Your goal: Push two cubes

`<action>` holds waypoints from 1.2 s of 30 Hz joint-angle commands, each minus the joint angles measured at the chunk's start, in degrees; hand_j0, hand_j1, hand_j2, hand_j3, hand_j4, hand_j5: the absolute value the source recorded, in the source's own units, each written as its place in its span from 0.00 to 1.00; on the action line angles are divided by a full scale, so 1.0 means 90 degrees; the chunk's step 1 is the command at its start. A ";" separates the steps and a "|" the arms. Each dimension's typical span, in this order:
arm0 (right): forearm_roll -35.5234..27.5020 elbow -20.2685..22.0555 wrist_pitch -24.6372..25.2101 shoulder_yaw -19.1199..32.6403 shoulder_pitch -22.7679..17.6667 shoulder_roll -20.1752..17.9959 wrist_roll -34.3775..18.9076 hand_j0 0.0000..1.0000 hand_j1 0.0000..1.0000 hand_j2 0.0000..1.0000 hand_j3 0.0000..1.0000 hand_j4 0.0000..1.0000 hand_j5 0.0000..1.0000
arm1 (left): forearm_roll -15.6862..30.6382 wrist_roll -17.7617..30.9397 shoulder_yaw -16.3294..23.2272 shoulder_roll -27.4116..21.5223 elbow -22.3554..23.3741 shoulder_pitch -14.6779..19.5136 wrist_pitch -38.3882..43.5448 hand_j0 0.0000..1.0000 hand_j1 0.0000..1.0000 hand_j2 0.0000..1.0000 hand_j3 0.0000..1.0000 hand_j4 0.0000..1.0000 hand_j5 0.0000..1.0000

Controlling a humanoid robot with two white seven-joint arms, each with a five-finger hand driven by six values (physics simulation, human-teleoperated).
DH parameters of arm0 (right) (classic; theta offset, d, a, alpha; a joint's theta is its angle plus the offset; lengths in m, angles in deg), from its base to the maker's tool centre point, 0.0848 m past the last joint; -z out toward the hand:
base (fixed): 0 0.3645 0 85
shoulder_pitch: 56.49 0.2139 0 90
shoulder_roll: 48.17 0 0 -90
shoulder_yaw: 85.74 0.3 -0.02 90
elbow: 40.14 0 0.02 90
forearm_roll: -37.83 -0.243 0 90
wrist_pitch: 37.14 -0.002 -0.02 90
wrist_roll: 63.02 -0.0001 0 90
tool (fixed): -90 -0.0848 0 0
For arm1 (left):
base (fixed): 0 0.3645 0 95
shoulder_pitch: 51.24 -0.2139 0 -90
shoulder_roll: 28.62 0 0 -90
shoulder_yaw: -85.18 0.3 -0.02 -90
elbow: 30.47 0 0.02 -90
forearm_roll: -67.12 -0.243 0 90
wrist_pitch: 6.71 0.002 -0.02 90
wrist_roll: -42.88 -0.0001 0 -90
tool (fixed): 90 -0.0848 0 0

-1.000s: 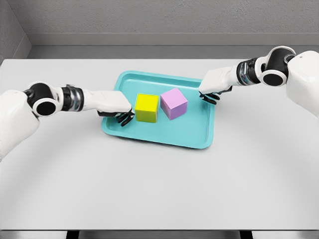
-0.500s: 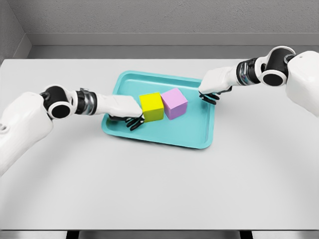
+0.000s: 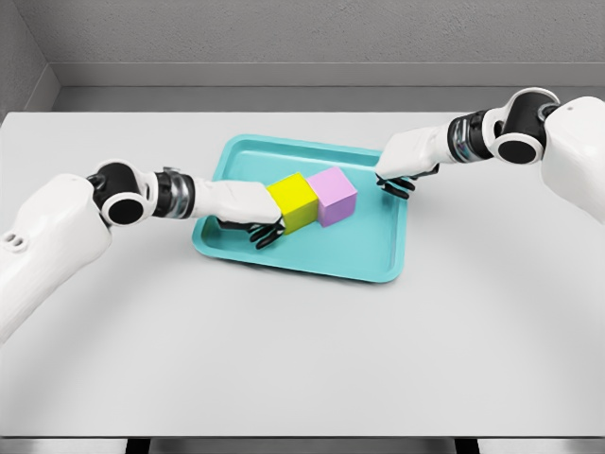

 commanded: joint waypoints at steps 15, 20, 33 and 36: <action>-0.0016 0.0002 0.0013 0.0007 -0.0020 -0.0009 0.0001 0.14 0.14 0.14 0.14 0.14 0.14 | 0.2326 -0.0004 -0.0552 -0.1279 0.0215 -0.0010 0.0019 0.13 0.13 0.13 0.13 0.13 0.13; -0.0065 0.0119 0.0013 0.0017 -0.0010 -0.0087 0.0001 0.14 0.14 0.14 0.14 0.14 0.14 | 0.0968 -0.0004 -0.0532 0.0050 0.0821 -0.0049 0.0019 0.10 0.10 0.10 0.10 0.10 0.10; -0.0085 0.0129 0.0013 0.0153 -0.0020 -0.0292 0.0001 0.14 0.14 0.14 0.14 0.14 0.14 | 0.0714 -0.0004 -0.0503 0.0158 0.0840 -0.0069 0.0019 0.04 0.04 0.04 0.04 0.04 0.04; -0.0085 0.0120 0.0013 0.0329 -0.0059 -0.0370 0.0001 0.14 0.14 0.14 0.14 0.14 0.14 | 0.0704 -0.0004 -0.0503 0.0207 0.0840 -0.0059 0.0019 0.03 0.03 0.03 0.03 0.03 0.03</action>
